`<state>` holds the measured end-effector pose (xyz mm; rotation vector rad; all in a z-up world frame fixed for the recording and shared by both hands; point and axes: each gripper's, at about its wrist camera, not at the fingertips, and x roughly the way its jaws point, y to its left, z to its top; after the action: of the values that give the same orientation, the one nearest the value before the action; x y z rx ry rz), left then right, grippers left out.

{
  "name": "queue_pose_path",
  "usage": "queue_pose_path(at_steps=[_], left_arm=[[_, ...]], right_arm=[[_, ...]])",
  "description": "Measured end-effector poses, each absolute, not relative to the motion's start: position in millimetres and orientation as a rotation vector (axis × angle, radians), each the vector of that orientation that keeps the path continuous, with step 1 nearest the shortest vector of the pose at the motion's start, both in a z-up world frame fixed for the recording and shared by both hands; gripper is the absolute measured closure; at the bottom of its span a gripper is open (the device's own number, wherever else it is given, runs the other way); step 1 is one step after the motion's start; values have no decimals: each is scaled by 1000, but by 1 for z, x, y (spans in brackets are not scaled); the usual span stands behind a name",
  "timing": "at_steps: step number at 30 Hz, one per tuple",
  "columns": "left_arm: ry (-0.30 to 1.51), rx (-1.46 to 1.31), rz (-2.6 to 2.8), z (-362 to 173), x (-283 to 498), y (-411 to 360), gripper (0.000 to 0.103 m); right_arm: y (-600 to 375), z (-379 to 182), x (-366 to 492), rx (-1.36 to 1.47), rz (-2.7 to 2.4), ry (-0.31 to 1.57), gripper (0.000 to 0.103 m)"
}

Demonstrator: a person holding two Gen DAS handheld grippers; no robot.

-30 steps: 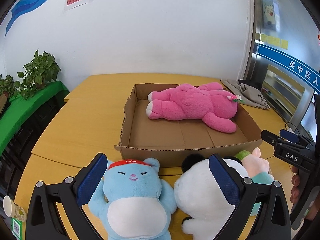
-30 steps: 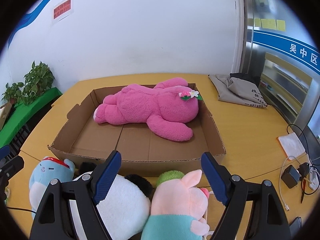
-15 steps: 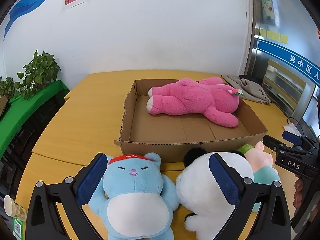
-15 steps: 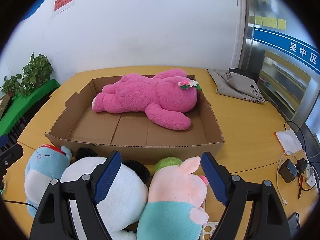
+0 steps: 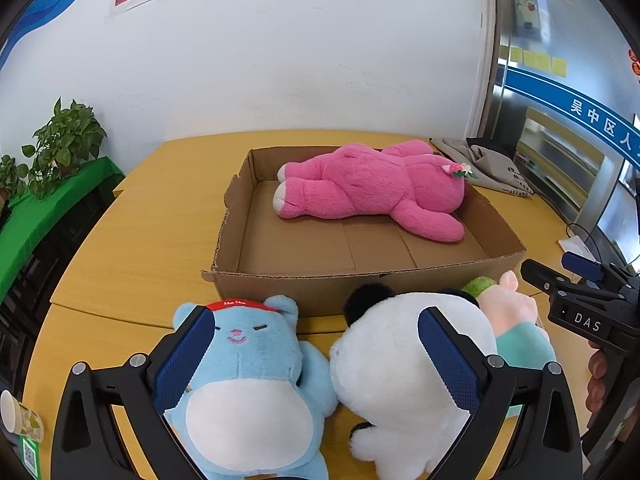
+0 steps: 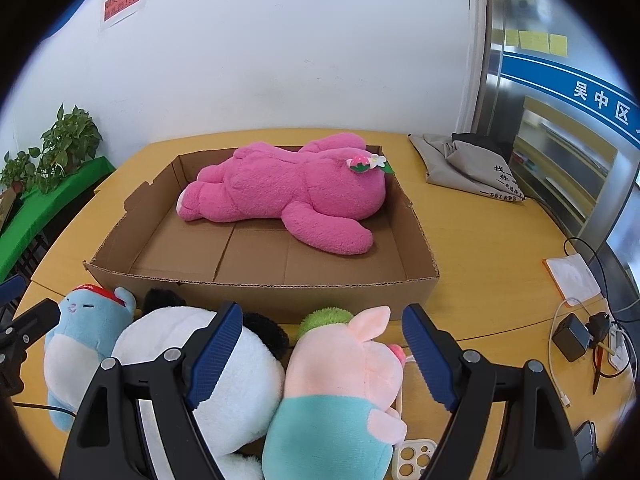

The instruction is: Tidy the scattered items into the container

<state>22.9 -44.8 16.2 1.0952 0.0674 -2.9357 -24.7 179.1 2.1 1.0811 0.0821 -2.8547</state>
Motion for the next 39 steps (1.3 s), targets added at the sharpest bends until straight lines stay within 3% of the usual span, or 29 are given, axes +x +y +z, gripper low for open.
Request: queue_pose_path(at_steps=[29, 39], left_arm=[[168, 1197, -2947, 2, 33, -81, 0], [234, 1308, -2889, -15, 40, -128, 0]], right_arm=[[157, 1, -14, 1094, -2823, 127, 21], [79, -3, 36, 996, -2354, 136, 21]])
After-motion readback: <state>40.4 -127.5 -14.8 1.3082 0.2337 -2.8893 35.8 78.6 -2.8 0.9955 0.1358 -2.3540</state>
